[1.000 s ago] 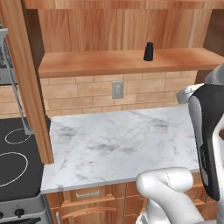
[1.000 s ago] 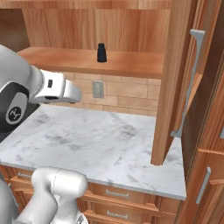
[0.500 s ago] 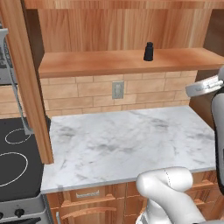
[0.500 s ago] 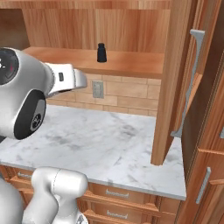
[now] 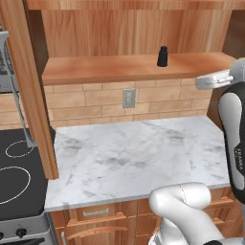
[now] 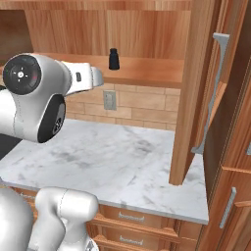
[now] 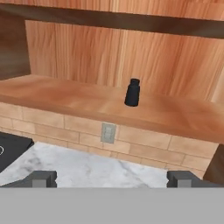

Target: Move the oil and vinegar bottle and shaker from the cabinet to the dining counter.

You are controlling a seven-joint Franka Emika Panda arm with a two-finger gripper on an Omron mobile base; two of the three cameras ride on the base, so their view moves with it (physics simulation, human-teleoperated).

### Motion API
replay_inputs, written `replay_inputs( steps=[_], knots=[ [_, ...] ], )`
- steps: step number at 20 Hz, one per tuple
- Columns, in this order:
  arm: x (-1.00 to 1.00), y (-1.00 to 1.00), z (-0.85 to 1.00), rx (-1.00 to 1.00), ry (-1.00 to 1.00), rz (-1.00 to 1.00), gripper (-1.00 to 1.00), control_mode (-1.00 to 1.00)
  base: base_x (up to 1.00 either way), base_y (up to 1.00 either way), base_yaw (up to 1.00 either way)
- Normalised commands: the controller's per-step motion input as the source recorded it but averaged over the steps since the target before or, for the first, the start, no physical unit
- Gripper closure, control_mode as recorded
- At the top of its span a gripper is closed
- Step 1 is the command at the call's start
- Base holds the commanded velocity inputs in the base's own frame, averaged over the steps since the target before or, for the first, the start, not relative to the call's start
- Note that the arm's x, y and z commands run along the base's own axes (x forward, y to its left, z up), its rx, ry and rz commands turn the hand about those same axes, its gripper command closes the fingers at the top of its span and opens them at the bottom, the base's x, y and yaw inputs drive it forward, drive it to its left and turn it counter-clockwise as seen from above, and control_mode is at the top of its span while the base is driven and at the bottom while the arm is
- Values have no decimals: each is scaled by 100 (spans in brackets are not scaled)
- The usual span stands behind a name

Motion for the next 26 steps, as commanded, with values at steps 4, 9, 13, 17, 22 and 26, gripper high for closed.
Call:
replay_inputs(
  steps=[4, 9, 13, 17, 22, 26],
  knots=[
    [45, 1, 25, 11, 0, 0, -100, -100, 0, 0, 0],
    [51, 0, 14, 2, 8, -2, -100, -100, 0, 0, 0],
    [59, 0, 1, 0, 10, 0, -100, -100, 0, 0, 0],
    [58, 0, -1, 0, 2, 0, -100, -100, 0, 0, 0],
    [54, 0, -8, 0, 0, 0, -100, -100, 0, 0, 0],
    [58, 0, -13, 0, 1, 0, -100, -100, 0, 0, 0]
  ],
)
